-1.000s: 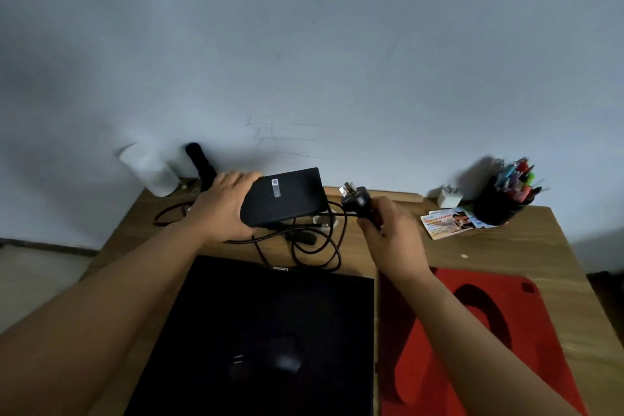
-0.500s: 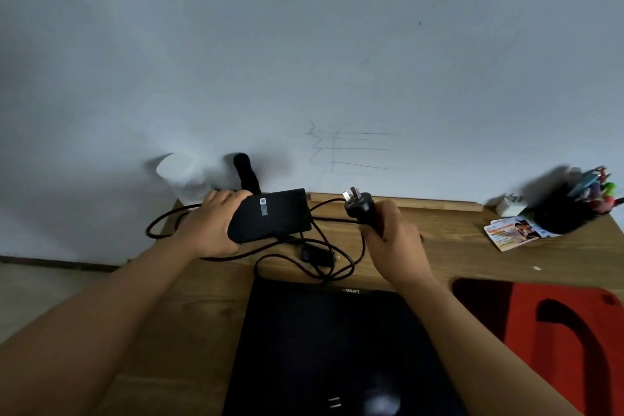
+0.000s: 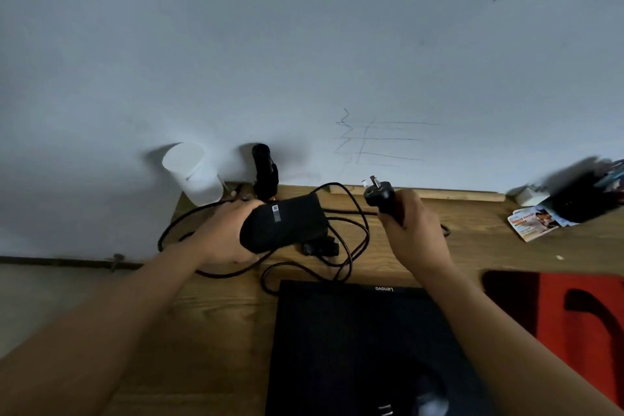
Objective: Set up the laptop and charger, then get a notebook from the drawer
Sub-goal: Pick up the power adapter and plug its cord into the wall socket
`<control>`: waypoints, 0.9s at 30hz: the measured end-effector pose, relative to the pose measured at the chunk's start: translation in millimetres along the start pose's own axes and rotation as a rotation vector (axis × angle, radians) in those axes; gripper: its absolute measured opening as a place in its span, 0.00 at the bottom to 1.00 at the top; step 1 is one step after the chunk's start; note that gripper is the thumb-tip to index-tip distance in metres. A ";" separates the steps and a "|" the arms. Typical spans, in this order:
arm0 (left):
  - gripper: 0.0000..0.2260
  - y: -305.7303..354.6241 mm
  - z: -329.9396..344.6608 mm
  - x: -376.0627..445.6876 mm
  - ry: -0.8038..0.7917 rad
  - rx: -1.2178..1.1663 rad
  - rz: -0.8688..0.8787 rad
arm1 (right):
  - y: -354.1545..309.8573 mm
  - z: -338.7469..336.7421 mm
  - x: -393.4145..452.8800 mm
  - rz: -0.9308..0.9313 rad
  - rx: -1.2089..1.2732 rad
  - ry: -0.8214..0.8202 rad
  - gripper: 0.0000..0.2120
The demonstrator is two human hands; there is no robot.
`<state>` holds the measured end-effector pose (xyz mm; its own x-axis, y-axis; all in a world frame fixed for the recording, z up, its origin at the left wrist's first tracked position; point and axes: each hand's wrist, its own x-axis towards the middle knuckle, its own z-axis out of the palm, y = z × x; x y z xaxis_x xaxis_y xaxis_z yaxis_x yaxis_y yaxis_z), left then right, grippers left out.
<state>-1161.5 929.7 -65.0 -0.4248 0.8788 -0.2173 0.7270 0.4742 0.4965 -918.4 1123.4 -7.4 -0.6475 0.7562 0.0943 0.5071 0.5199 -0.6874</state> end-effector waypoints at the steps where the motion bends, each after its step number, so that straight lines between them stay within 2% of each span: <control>1: 0.38 2.1 7.6 1.2 -0.046 -0.046 -0.001 | 3.5 -0.3 -1.7 0.011 -0.013 -0.017 0.07; 6: 0.42 -0.1 31.2 10.9 -0.276 -0.256 -0.126 | 22.0 -7.7 -7.2 0.059 -0.043 -0.068 0.08; 9: 0.44 -4.7 41.4 15.6 -0.342 -0.237 -0.165 | 31.1 -14.2 -7.4 0.078 -0.029 -0.079 0.07; 13: 0.45 -3.9 48.4 22.5 -0.263 -0.176 -0.159 | 39.0 -21.2 -5.3 0.089 -0.012 -0.049 0.07; 16: 0.41 -1.1 53.2 29.6 -0.136 -0.016 -0.107 | 42.0 -26.4 -5.3 0.094 -0.003 -0.040 0.07; 18: 0.43 2.4 54.6 34.0 -0.096 0.110 -0.101 | 44.0 -30.3 -4.3 0.099 0.010 -0.025 0.07; 24: 0.50 16.9 49.7 38.3 -0.167 0.355 -0.217 | 46.8 -40.6 1.4 0.128 0.059 0.022 0.07; 27: 0.46 30.1 35.4 37.8 -0.165 0.325 -0.189 | 43.8 -49.7 6.8 0.140 0.123 0.060 0.06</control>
<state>-1136.5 979.1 -88.0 -0.4944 0.7584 -0.4248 0.7879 0.5974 0.1495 -872.3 1171.1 -1.1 -0.5384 0.8421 0.0320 0.5142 0.3584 -0.7792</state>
